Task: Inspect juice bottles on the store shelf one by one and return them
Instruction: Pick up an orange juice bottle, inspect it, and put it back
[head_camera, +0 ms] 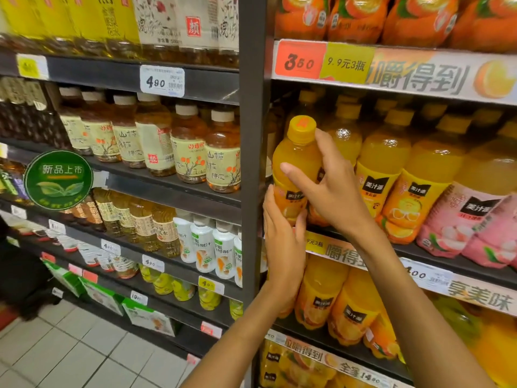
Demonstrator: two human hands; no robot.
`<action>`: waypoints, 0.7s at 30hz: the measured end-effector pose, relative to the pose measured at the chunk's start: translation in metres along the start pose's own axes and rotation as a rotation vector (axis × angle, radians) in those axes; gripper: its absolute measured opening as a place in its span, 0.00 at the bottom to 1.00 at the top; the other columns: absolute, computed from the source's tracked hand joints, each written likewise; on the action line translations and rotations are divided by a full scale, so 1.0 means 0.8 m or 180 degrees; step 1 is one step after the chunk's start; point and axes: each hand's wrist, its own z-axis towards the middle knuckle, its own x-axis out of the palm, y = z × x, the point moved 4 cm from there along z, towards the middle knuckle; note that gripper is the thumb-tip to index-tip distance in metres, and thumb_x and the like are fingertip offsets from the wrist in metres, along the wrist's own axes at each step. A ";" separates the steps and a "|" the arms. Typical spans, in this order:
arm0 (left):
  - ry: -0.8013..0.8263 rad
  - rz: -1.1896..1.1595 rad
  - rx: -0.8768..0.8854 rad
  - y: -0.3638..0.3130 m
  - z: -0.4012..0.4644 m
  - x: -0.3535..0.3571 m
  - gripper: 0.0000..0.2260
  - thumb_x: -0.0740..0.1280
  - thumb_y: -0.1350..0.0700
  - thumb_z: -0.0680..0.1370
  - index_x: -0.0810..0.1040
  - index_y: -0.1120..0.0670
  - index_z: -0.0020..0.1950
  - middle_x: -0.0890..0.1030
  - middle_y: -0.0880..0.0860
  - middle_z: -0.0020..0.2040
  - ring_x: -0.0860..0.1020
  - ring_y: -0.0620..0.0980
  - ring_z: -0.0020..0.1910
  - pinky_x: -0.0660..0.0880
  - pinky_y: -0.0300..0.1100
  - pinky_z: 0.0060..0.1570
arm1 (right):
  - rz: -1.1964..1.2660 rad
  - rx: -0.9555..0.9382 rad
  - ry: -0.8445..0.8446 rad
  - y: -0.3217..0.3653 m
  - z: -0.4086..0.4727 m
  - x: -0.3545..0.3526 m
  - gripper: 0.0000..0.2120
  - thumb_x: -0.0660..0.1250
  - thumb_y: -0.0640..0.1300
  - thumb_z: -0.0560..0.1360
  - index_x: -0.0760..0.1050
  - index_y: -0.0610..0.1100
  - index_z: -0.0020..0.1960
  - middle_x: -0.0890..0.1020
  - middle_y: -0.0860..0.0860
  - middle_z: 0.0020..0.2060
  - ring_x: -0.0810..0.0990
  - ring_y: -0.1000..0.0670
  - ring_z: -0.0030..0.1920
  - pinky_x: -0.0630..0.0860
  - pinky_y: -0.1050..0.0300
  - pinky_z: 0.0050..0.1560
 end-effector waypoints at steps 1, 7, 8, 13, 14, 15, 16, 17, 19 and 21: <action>0.0025 -0.0088 0.0024 -0.001 -0.002 -0.004 0.30 0.66 0.55 0.78 0.54 0.49 0.75 0.64 0.47 0.72 0.65 0.44 0.70 0.70 0.46 0.66 | 0.0122 -0.0010 -0.0083 0.003 -0.004 -0.003 0.24 0.69 0.46 0.76 0.66 0.44 0.70 0.75 0.49 0.62 0.74 0.54 0.61 0.74 0.60 0.59; 0.0999 -0.1124 0.0008 -0.017 0.002 -0.034 0.29 0.71 0.38 0.67 0.67 0.41 0.64 0.76 0.46 0.60 0.76 0.43 0.59 0.75 0.37 0.54 | 0.1343 0.0113 -0.1016 0.018 -0.029 -0.035 0.22 0.72 0.47 0.72 0.73 0.43 0.63 0.80 0.53 0.54 0.80 0.56 0.55 0.76 0.63 0.51; 0.1275 -0.1257 -0.0109 -0.017 -0.004 -0.037 0.29 0.71 0.35 0.65 0.70 0.42 0.62 0.79 0.45 0.57 0.79 0.44 0.56 0.77 0.37 0.51 | 0.1642 0.0299 -0.1057 0.014 -0.035 -0.037 0.23 0.71 0.49 0.72 0.73 0.42 0.64 0.82 0.52 0.54 0.81 0.54 0.55 0.77 0.61 0.50; 0.2552 -0.1889 -0.1153 0.009 -0.068 -0.042 0.30 0.70 0.31 0.64 0.78 0.49 0.58 0.84 0.52 0.52 0.83 0.51 0.51 0.78 0.42 0.48 | 0.3093 0.1355 -0.0672 -0.031 -0.086 -0.024 0.19 0.63 0.50 0.76 0.72 0.45 0.65 0.85 0.49 0.51 0.83 0.48 0.54 0.80 0.52 0.51; 0.2809 -0.1923 -0.1443 0.013 -0.080 -0.041 0.34 0.70 0.30 0.63 0.77 0.51 0.60 0.84 0.53 0.51 0.83 0.52 0.50 0.79 0.43 0.48 | 0.3177 0.1518 -0.0617 -0.038 -0.096 -0.021 0.18 0.62 0.49 0.76 0.73 0.44 0.64 0.85 0.48 0.50 0.84 0.46 0.52 0.81 0.50 0.52; 0.3002 -0.1924 -0.1643 0.018 -0.089 -0.040 0.36 0.70 0.30 0.63 0.76 0.53 0.62 0.84 0.54 0.51 0.83 0.52 0.49 0.79 0.43 0.47 | 0.3228 0.1648 -0.0599 -0.043 -0.104 -0.018 0.17 0.62 0.48 0.76 0.73 0.44 0.63 0.85 0.46 0.50 0.84 0.45 0.51 0.81 0.49 0.51; 0.3107 -0.1933 -0.1766 0.021 -0.095 -0.038 0.37 0.70 0.30 0.63 0.75 0.52 0.63 0.84 0.54 0.51 0.83 0.52 0.48 0.79 0.43 0.46 | 0.3260 0.1755 -0.0644 -0.048 -0.110 -0.016 0.16 0.63 0.47 0.76 0.73 0.43 0.62 0.85 0.46 0.48 0.85 0.46 0.49 0.81 0.49 0.50; 0.3136 -0.1942 -0.1836 0.023 -0.100 -0.037 0.36 0.70 0.30 0.63 0.76 0.51 0.63 0.84 0.53 0.52 0.83 0.52 0.48 0.79 0.43 0.46 | 0.3259 0.1845 -0.0748 -0.051 -0.115 -0.015 0.16 0.64 0.47 0.76 0.74 0.42 0.61 0.85 0.46 0.47 0.85 0.47 0.48 0.81 0.50 0.49; 0.3036 -0.1806 -0.1826 0.026 -0.101 -0.036 0.31 0.68 0.28 0.63 0.78 0.44 0.60 0.84 0.51 0.54 0.82 0.50 0.53 0.78 0.44 0.51 | 0.3021 0.1945 -0.0949 -0.053 -0.117 -0.017 0.14 0.68 0.48 0.75 0.77 0.44 0.59 0.86 0.48 0.45 0.85 0.50 0.46 0.82 0.55 0.45; 0.2880 -0.1583 -0.1734 0.025 -0.095 -0.037 0.29 0.63 0.25 0.63 0.78 0.39 0.58 0.82 0.47 0.58 0.79 0.47 0.58 0.75 0.47 0.59 | 0.2486 0.1876 -0.1032 -0.049 -0.115 -0.021 0.14 0.71 0.50 0.72 0.78 0.49 0.56 0.85 0.50 0.48 0.84 0.51 0.50 0.80 0.58 0.46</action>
